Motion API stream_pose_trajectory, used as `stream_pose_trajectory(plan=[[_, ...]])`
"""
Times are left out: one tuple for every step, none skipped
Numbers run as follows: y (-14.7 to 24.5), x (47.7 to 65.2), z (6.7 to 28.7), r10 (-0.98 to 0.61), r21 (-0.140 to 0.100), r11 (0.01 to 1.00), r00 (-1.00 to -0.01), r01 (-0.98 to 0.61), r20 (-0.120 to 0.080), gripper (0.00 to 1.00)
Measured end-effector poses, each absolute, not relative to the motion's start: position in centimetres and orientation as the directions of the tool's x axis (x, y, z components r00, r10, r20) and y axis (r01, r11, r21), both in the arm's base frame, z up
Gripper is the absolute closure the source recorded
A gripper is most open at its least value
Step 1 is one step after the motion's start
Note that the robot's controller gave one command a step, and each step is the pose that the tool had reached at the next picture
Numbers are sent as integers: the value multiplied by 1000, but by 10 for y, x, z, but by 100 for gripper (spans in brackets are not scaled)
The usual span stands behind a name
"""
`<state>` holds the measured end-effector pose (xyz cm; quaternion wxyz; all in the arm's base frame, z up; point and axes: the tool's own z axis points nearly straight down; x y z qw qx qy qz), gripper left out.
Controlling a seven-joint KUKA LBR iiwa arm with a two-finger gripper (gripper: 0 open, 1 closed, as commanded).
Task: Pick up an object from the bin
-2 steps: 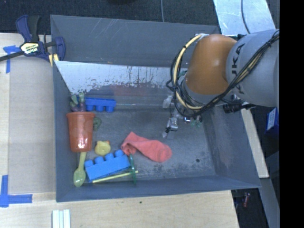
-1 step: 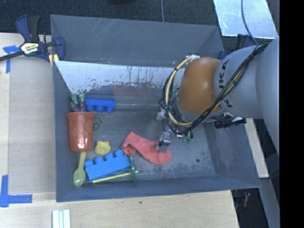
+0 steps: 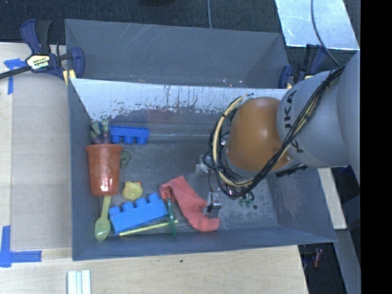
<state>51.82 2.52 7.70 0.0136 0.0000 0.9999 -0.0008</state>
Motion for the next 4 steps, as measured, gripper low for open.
stream_pose_trajectory(plan=[[67, 506, 72, 144, 3, 990, -989, 144, -30, 100], [67, 506, 72, 143, 3, 990, -989, 143, -30, 100], [66, 501, 120, 146, 1, 989, -989, 146, -21, 100], [77, 495, 197, 32, -2, 999, -999, 32, -24, 100]])
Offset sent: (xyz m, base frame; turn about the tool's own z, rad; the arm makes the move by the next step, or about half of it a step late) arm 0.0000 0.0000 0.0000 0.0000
